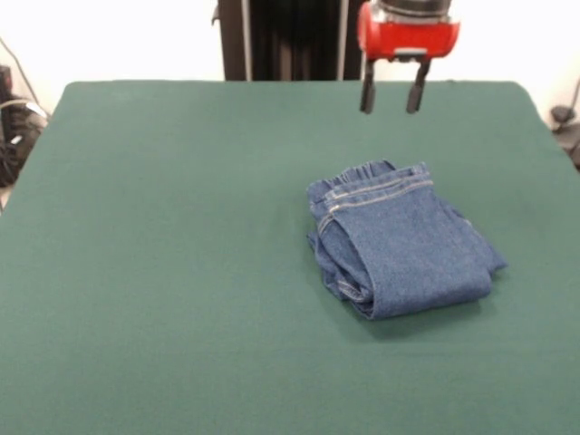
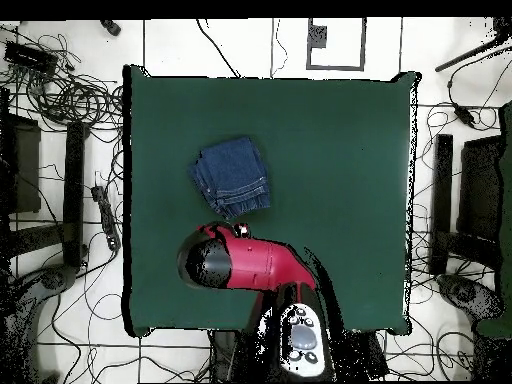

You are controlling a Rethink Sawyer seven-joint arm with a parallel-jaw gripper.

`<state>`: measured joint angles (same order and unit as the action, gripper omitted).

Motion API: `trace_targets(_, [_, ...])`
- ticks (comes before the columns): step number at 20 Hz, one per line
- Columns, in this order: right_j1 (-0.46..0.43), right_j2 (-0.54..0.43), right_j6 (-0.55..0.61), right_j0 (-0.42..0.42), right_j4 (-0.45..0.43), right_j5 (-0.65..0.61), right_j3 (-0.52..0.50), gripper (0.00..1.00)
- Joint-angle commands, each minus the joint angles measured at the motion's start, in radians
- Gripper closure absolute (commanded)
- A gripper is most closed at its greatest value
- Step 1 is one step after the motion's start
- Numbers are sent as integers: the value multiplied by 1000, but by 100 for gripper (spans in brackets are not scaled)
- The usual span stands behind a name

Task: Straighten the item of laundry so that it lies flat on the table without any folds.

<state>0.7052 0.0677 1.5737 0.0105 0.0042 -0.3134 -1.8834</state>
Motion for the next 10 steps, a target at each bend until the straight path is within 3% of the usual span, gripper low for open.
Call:
trace_targets(1, [-69, -97, 135, 18, 32, -38, 90, 0])
trace_targets(10, [-90, -124, 93, 32, 14, -92, 142, 0])
